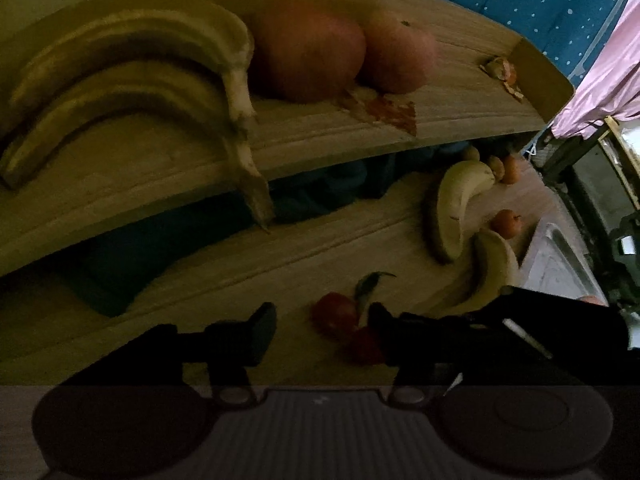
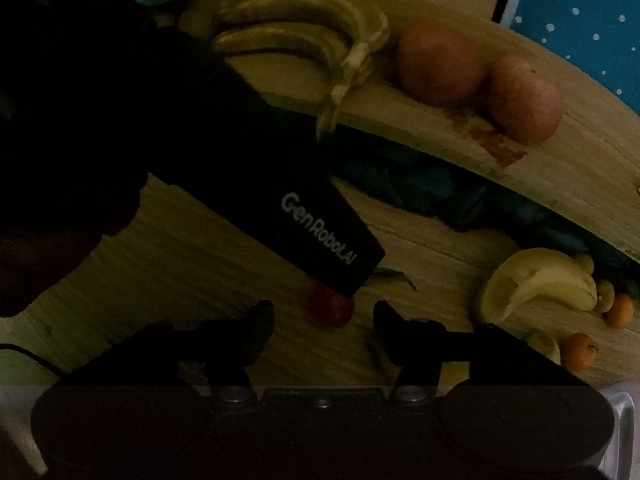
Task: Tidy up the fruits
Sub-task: 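Pinch a cherry tomato with the right tool while the left tool pinches another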
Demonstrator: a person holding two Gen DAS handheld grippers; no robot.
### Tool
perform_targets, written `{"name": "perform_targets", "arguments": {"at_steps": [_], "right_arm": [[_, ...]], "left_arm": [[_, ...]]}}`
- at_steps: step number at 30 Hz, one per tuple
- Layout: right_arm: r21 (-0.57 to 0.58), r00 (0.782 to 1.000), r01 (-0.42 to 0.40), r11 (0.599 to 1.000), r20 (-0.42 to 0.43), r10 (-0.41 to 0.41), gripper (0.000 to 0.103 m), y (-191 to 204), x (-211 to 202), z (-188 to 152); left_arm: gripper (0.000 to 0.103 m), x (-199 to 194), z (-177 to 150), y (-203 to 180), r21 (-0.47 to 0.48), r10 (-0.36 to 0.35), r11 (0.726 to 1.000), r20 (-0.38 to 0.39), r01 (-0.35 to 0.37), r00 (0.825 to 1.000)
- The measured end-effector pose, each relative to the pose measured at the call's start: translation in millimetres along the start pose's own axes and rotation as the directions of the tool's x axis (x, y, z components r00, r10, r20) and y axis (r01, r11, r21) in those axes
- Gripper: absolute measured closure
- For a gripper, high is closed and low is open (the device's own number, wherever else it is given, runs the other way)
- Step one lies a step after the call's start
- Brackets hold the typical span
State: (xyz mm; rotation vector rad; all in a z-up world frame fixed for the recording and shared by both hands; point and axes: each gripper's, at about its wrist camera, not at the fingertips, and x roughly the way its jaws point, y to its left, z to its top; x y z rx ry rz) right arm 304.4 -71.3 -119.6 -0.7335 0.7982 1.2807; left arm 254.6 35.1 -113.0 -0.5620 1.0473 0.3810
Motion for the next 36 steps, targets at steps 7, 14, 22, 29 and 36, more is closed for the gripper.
{"name": "perform_targets", "arguments": {"at_steps": [7, 14, 22, 29, 36], "right_arm": [[0.012, 1.0, -0.019, 1.0, 0.006, 0.019, 0.058, -2, 5, 0], [0.034, 0.999, -0.038, 0.999, 0.017, 0.038, 0.072, -5, 8, 4], [0.039, 0.999, -0.043, 0.998, 0.016, 0.043, 0.079, -4, 6, 5], [0.051, 0.999, -0.044, 0.998, 0.01, 0.043, 0.079, 2, -4, -1], [0.066, 1.0, -0.03, 0.997, 0.011, 0.029, 0.079, 12, -15, -10]], "left_arm": [[0.065, 4, 0, -4, -0.001, -0.03, 1.0, -0.015, 0.03, 0.999], [0.077, 9, 3, -2, -0.016, -0.019, 1.0, -0.022, 0.018, 1.0], [0.079, 9, 2, 1, -0.03, -0.016, 0.999, -0.029, 0.015, 0.999], [0.079, 1, -3, 16, -0.068, 0.022, 0.997, -0.031, -0.024, 0.999], [0.079, -12, -22, 26, -0.107, 0.033, 0.994, -0.045, -0.038, 0.998]]}}
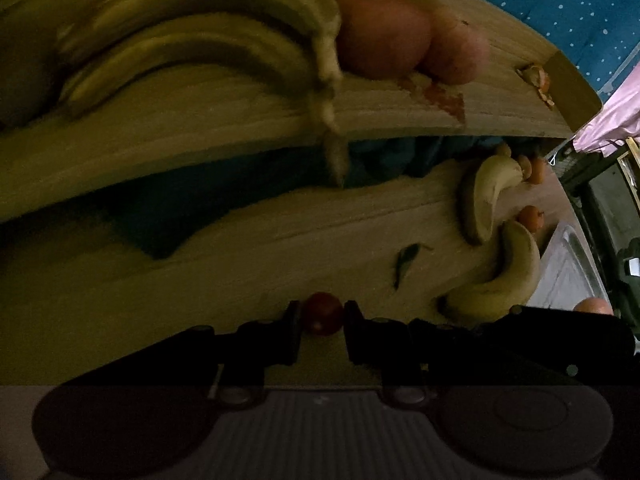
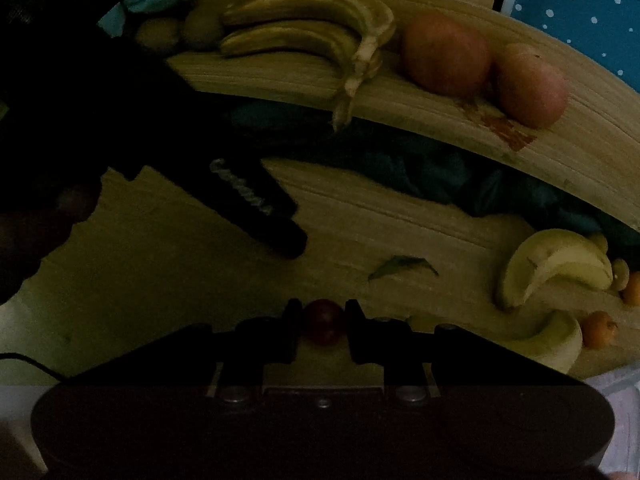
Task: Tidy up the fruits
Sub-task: 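Pinch a cherry tomato with the right tool while the left tool pinches another, then carry both cherry tomatoes onto the tray while opening both tools beside the apples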
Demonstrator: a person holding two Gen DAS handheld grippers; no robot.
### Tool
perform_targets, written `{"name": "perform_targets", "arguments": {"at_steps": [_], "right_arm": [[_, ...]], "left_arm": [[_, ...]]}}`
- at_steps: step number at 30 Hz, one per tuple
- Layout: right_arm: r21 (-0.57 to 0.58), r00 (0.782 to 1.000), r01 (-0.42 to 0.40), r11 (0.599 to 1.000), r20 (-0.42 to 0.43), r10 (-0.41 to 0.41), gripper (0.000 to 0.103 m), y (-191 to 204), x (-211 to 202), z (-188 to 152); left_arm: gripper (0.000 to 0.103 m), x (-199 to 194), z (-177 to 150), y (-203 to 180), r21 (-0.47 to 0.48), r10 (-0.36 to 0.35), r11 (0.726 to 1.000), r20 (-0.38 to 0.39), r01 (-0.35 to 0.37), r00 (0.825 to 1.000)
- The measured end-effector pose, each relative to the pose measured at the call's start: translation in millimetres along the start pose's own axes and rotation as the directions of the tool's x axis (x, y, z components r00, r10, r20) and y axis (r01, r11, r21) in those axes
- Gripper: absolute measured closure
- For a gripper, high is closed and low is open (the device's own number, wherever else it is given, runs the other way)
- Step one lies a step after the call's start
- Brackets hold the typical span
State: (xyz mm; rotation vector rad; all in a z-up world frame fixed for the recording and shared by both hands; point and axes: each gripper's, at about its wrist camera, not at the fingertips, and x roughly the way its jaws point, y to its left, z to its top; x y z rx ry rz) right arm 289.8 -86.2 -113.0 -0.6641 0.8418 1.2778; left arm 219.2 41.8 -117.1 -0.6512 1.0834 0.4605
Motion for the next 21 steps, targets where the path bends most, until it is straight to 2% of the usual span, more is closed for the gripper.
{"name": "perform_targets", "arguments": {"at_steps": [6, 12, 17, 21], "right_arm": [[0.02, 0.999, 0.03, 0.999, 0.025, -0.03, 0.079, 6, -13, -8], [0.07, 0.993, 0.092, 0.993, 0.063, -0.097, 0.079, 16, -41, -22], [0.134, 0.979, 0.165, 0.977, 0.095, -0.179, 0.079, 22, -69, -34], [0.21, 0.96, 0.235, 0.949, 0.104, -0.261, 0.079, 20, -94, -49]], "left_arm": [[0.079, -14, -17, -3, -0.001, -0.014, 1.0, 0.007, 0.014, 1.0], [0.079, -32, -30, -15, 0.055, -0.036, 0.998, 0.035, 0.034, 0.999], [0.079, -46, -39, -32, 0.131, -0.07, 0.989, 0.053, 0.063, 0.996], [0.079, -53, -46, -52, 0.205, -0.112, 0.974, 0.054, 0.099, 0.992]]}}
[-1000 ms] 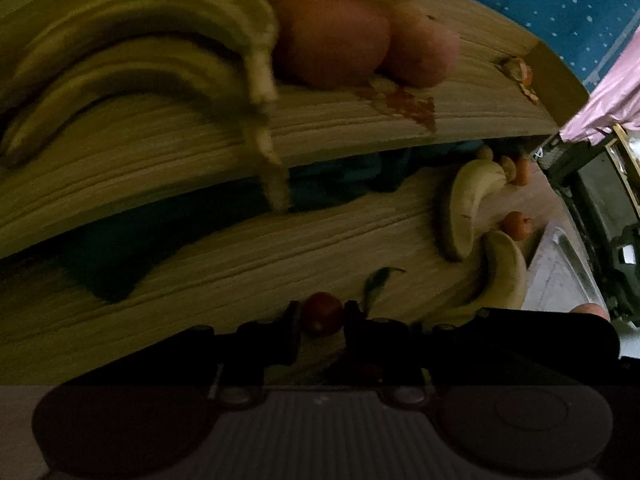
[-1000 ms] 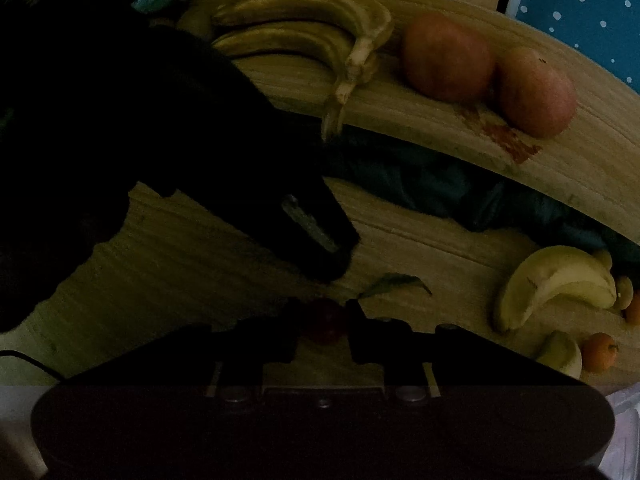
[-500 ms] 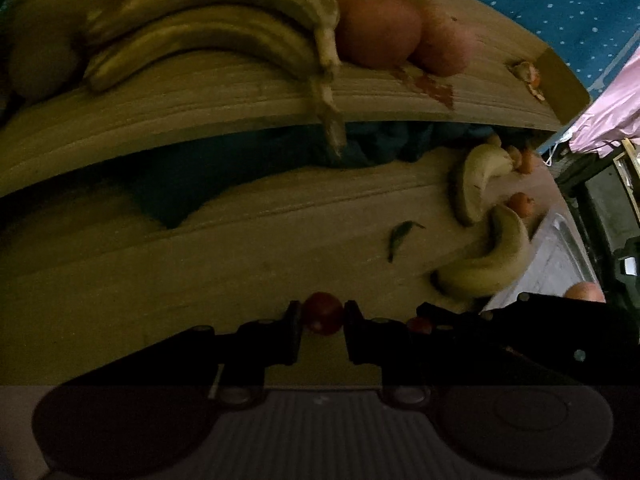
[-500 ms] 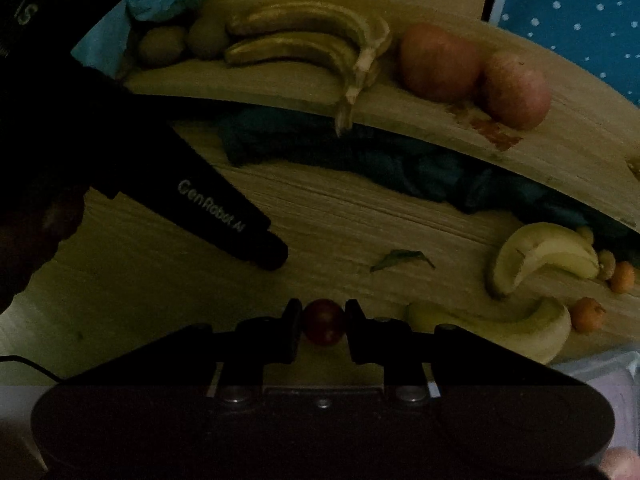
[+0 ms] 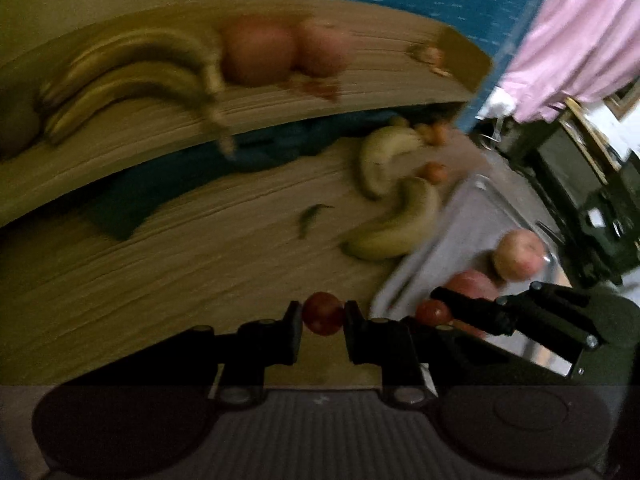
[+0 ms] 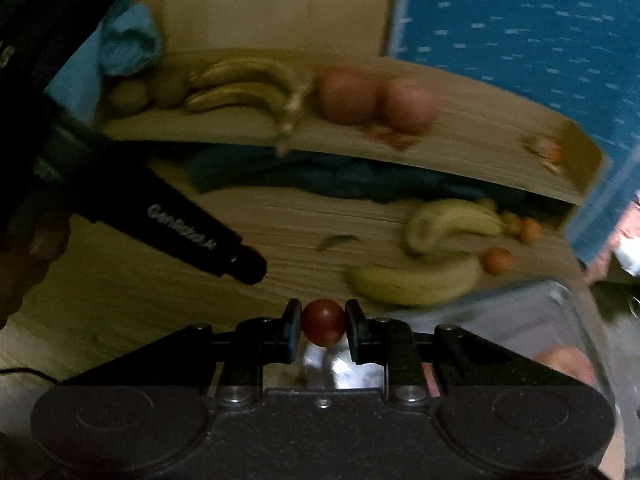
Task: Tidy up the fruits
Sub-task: 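Carry both cherry tomatoes onto the tray while opening both tools beside the apples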
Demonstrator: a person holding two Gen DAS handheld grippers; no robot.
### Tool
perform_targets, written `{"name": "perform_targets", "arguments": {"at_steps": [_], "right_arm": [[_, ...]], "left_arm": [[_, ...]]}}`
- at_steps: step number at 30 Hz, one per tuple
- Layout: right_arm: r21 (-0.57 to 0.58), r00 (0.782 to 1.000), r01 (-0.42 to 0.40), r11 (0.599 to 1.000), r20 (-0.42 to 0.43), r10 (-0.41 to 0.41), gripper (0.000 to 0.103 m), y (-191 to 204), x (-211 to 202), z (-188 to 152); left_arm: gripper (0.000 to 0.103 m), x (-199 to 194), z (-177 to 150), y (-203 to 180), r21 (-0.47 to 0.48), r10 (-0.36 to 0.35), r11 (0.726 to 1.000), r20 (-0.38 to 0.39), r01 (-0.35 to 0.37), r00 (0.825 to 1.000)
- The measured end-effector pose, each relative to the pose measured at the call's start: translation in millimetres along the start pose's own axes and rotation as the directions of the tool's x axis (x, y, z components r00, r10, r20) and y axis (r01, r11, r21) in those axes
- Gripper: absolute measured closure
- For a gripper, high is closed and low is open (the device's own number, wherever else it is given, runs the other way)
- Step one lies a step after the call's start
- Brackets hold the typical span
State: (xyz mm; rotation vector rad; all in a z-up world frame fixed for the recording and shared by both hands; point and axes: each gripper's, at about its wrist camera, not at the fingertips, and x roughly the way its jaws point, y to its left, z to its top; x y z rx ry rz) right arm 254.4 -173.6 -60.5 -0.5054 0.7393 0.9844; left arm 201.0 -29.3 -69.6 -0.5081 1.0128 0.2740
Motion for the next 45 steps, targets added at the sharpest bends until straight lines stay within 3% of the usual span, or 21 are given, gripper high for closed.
{"name": "perform_targets", "arguments": {"at_steps": [8, 15, 29, 45], "right_arm": [[0.114, 0.99, 0.137, 0.984, 0.009, -0.139, 0.079, -40, -37, -22], [0.154, 0.983, 0.185, 0.971, -0.03, -0.182, 0.079, -90, -44, -45], [0.157, 0.989, 0.097, 0.983, -0.124, -0.078, 0.079, -156, -15, -71], [0.139, 0.983, 0.02, 0.99, -0.183, 0.006, 0.078, -189, 16, -79]], "left_arm": [[0.079, 0, 2, -48, 0.107, -0.081, 0.991, -0.002, 0.08, 0.997], [0.079, 17, 13, -92, 0.148, -0.121, 0.982, -0.008, 0.121, 0.993], [0.079, 72, 38, -148, 0.153, -0.09, 0.984, -0.046, 0.096, 0.995], [0.079, 112, 41, -165, 0.124, -0.029, 0.991, -0.118, 0.044, 0.993]]}}
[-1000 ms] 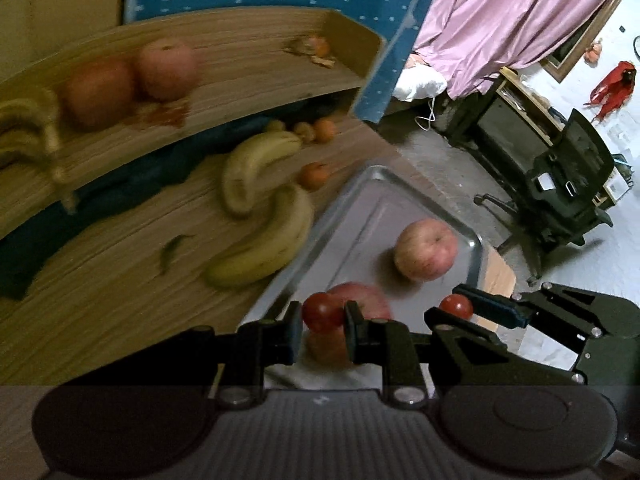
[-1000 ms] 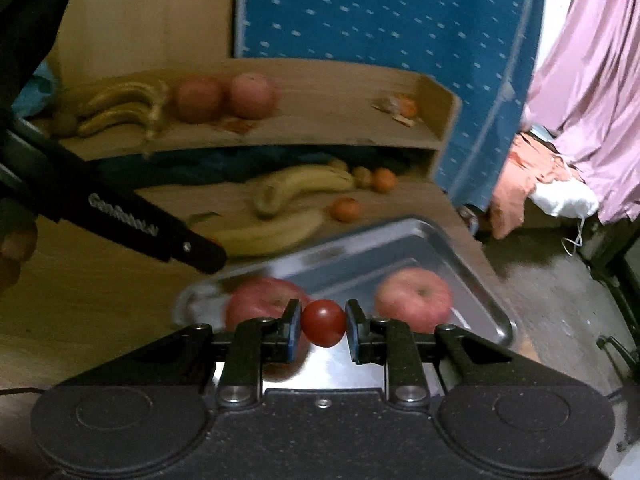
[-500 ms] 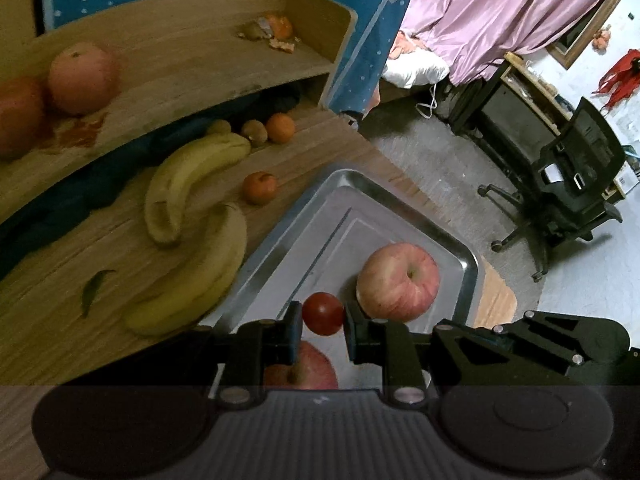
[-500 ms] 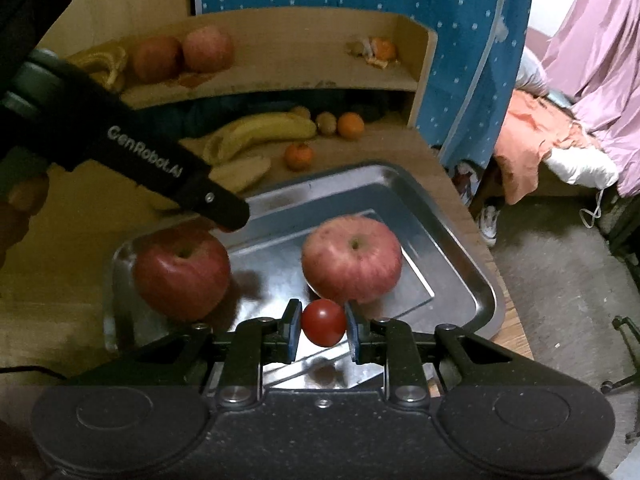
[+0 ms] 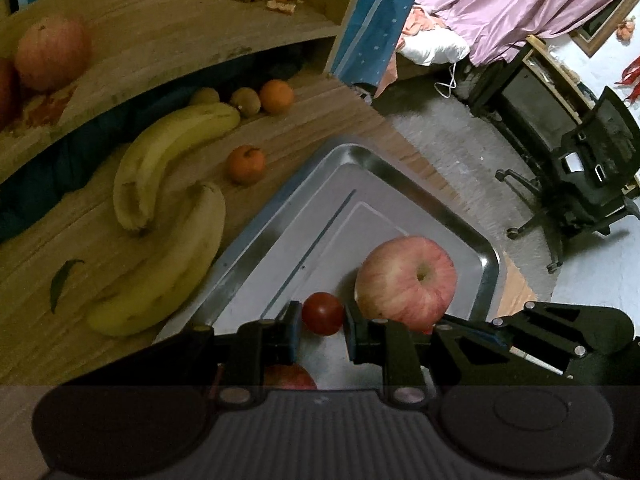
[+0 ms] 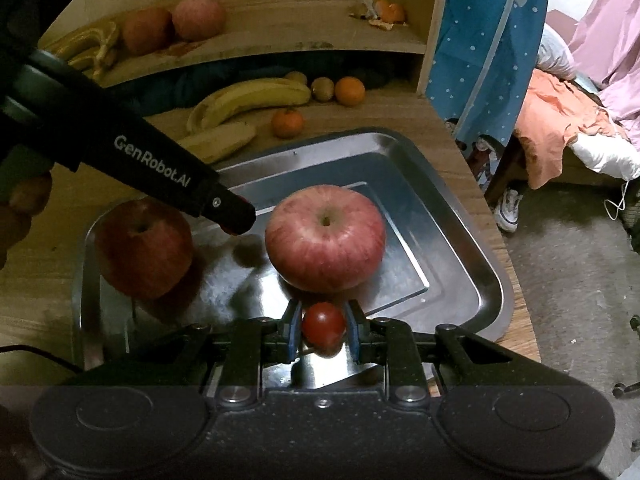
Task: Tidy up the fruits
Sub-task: 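Carry both cherry tomatoes onto the tray while opening both tools beside the apples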
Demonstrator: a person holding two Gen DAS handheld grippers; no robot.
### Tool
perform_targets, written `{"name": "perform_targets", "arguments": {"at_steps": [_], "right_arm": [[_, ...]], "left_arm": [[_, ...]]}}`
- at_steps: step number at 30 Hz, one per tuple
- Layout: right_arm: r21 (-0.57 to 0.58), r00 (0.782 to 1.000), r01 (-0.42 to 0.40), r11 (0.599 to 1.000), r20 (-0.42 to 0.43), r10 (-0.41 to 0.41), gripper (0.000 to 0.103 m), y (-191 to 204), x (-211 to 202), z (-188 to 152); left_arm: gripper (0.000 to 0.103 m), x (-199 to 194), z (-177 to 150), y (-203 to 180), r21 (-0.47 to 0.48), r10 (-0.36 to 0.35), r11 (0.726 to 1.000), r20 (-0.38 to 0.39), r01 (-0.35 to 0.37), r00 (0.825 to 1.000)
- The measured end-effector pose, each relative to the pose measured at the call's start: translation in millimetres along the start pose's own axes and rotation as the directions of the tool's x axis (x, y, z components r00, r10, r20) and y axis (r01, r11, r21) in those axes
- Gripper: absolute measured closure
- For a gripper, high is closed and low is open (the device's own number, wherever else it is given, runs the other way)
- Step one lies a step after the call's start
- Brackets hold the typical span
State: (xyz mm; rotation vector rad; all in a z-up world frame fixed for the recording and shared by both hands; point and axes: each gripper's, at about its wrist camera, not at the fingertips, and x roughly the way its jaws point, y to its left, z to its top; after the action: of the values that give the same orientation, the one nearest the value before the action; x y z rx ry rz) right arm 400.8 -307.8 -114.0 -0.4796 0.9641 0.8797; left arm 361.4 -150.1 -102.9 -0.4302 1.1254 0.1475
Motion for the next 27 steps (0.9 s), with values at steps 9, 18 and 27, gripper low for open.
{"name": "perform_targets", "arguments": {"at_steps": [9, 18, 27], "right_arm": [[0.006, 1.0, 0.003, 1.0, -0.003, -0.003, 0.075, -3, 3, -1], [0.02, 0.999, 0.033, 0.999, 0.012, -0.033, 0.045, -1, -3, -4], [0.058, 0.996, 0.074, 0.996, 0.038, -0.076, 0.016, 10, -23, -5]], "left_arm": [[0.078, 8, -1, 0, -0.008, 0.011, 1.0, -0.019, -0.011, 1.0], [0.06, 2, 1, -5, 0.022, 0.009, 1.0, -0.004, -0.009, 1.0], [0.018, -29, -1, -2, 0.042, -0.002, 0.999, 0.071, -0.001, 0.998]]}}
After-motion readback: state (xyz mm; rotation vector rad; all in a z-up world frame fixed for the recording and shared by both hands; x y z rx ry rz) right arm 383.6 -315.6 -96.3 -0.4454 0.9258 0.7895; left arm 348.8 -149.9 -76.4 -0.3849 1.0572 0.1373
